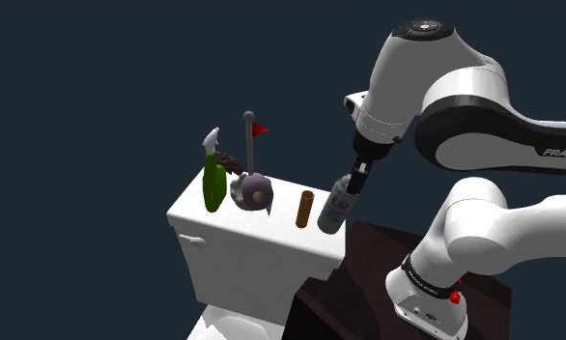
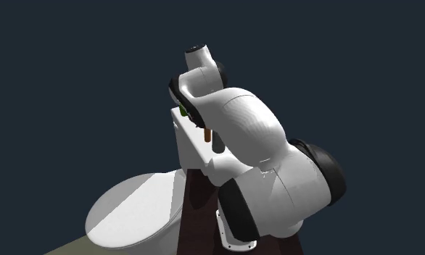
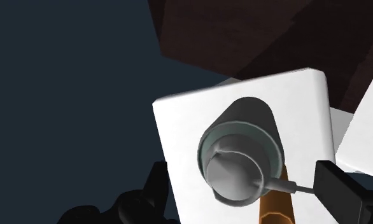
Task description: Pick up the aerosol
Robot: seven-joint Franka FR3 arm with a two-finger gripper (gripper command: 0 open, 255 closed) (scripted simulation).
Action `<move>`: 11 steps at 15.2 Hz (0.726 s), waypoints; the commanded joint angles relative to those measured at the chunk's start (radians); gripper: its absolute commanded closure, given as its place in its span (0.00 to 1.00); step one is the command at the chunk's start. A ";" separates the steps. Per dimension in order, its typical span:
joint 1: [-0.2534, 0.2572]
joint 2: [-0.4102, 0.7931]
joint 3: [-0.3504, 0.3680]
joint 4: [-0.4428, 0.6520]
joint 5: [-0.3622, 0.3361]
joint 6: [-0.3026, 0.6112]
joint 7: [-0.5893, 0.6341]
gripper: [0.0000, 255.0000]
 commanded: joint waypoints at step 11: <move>0.011 0.001 0.019 -0.074 0.013 0.071 0.018 1.00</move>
